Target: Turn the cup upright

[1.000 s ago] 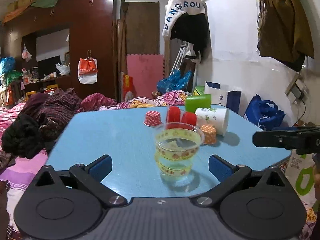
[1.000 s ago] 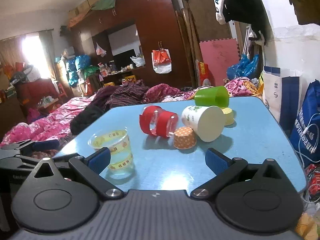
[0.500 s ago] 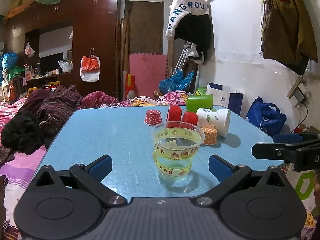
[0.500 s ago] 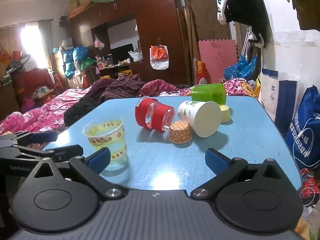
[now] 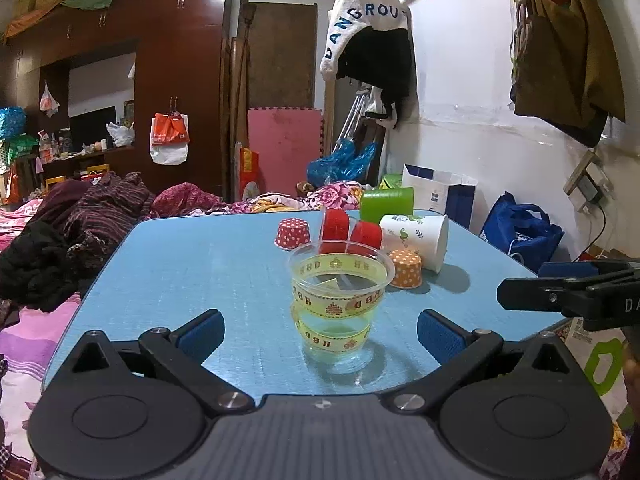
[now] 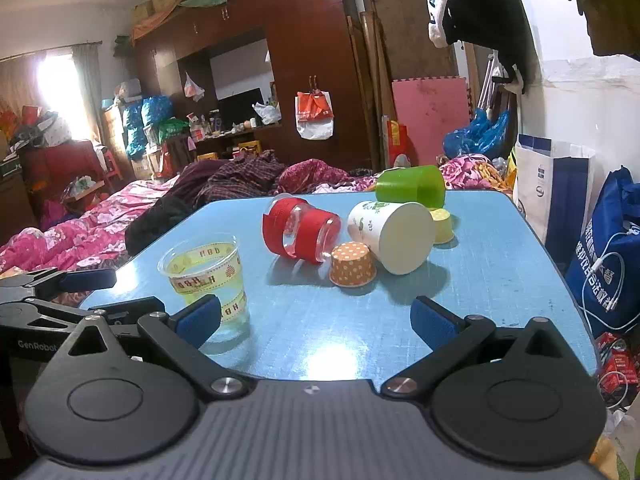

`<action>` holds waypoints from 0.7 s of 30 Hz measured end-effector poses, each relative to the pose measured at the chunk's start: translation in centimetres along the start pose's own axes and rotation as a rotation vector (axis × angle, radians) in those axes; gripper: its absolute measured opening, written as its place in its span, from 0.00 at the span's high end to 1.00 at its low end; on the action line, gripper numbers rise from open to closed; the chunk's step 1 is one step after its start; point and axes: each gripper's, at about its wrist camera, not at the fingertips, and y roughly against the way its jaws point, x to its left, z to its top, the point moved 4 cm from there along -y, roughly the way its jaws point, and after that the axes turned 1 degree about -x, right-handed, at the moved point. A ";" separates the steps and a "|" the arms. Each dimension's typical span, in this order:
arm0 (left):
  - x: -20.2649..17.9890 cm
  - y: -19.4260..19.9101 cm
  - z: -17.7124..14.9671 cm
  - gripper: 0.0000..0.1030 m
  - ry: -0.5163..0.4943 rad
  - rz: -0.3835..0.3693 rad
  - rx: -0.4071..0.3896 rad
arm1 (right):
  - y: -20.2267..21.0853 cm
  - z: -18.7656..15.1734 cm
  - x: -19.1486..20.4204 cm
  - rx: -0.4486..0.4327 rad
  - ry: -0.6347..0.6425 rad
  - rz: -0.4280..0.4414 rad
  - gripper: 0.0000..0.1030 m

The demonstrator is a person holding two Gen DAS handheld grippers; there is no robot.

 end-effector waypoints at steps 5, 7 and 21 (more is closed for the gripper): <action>-0.1 0.3 0.1 0.00 0.003 -0.006 -0.013 | 0.2 0.1 0.0 -0.004 0.002 0.000 0.01; -0.1 0.3 0.2 0.00 0.004 -0.008 -0.018 | 0.3 0.1 0.0 -0.005 0.002 -0.001 0.01; -0.4 0.1 0.2 0.00 0.005 -0.022 -0.019 | 0.2 0.1 -0.2 -0.004 -0.001 -0.001 0.01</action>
